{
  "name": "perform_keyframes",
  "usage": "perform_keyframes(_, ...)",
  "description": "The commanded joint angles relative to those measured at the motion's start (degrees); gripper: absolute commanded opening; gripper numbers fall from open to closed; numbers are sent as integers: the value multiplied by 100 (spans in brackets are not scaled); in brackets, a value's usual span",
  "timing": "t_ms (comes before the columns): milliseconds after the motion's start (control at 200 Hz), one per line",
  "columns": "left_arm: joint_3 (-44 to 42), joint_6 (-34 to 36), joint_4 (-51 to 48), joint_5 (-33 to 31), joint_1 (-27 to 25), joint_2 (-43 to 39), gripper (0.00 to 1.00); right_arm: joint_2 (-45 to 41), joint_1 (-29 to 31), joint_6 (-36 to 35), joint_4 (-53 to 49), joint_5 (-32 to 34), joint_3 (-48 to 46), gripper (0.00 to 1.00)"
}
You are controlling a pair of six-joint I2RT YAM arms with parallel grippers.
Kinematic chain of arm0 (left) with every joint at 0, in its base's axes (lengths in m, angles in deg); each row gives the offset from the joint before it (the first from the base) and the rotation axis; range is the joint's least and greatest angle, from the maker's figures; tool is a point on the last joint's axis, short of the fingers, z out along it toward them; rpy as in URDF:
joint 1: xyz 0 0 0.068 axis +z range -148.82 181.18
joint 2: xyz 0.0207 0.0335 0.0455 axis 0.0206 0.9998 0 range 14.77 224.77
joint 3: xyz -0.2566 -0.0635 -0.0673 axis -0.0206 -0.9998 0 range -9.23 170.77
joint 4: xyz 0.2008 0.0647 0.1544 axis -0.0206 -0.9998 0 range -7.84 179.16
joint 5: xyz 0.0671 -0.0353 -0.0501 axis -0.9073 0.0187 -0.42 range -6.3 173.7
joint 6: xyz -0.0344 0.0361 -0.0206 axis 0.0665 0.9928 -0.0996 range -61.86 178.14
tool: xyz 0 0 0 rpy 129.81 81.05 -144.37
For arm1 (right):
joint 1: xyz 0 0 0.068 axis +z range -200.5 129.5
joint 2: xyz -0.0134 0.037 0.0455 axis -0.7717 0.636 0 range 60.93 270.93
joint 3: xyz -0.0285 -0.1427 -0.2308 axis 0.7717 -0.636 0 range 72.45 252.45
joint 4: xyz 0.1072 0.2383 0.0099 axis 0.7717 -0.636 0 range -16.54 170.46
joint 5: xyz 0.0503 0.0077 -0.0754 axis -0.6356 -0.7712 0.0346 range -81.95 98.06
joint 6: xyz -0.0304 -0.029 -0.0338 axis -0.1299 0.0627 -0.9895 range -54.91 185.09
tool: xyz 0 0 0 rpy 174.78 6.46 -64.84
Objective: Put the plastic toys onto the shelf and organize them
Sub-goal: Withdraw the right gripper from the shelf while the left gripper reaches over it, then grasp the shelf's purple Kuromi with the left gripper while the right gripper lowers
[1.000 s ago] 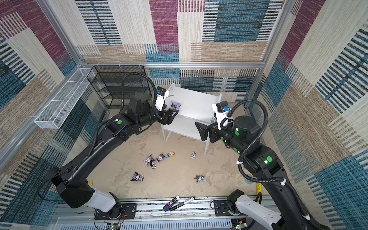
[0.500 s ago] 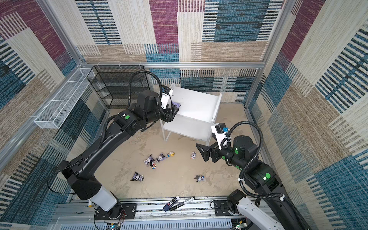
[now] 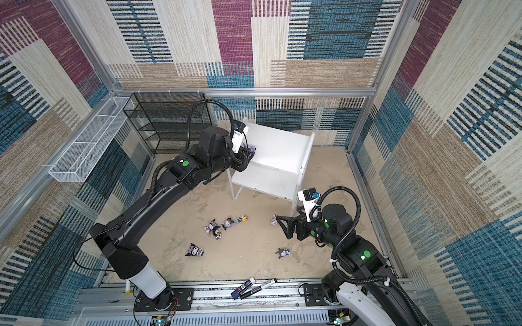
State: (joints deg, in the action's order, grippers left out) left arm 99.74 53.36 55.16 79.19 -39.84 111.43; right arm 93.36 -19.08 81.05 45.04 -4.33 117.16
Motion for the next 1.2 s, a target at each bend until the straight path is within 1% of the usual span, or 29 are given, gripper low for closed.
perform_keyframes(0,93,92,137,-89,0,49,40,47,5,231,110,105,23,99)
perform_keyframes(200,168,82,115,-67,2,96,38,249,6,441,162,165,-33,100)
perform_keyframes(381,254,73,64,70,3,71,24,264,39,816,363,183,-280,100)
perform_keyframes(481,261,32,42,213,-2,18,22,266,86,1055,448,208,-497,100)
perform_keyframes(596,257,-51,43,403,-23,-19,18,309,347,1195,418,428,-518,100)
perform_keyframes(716,309,-111,42,544,-190,-1,18,471,764,1404,352,726,-542,100)
perform_keyframes(857,418,-119,56,301,-580,82,18,594,1386,1858,385,1213,-771,100)
perform_keyframes(1007,565,-338,54,-7,-919,263,17,650,1759,2268,483,1469,-1021,100)
perform_keyframes(1197,853,-463,62,-663,-1376,621,17,863,2195,2602,464,1836,-1200,100)
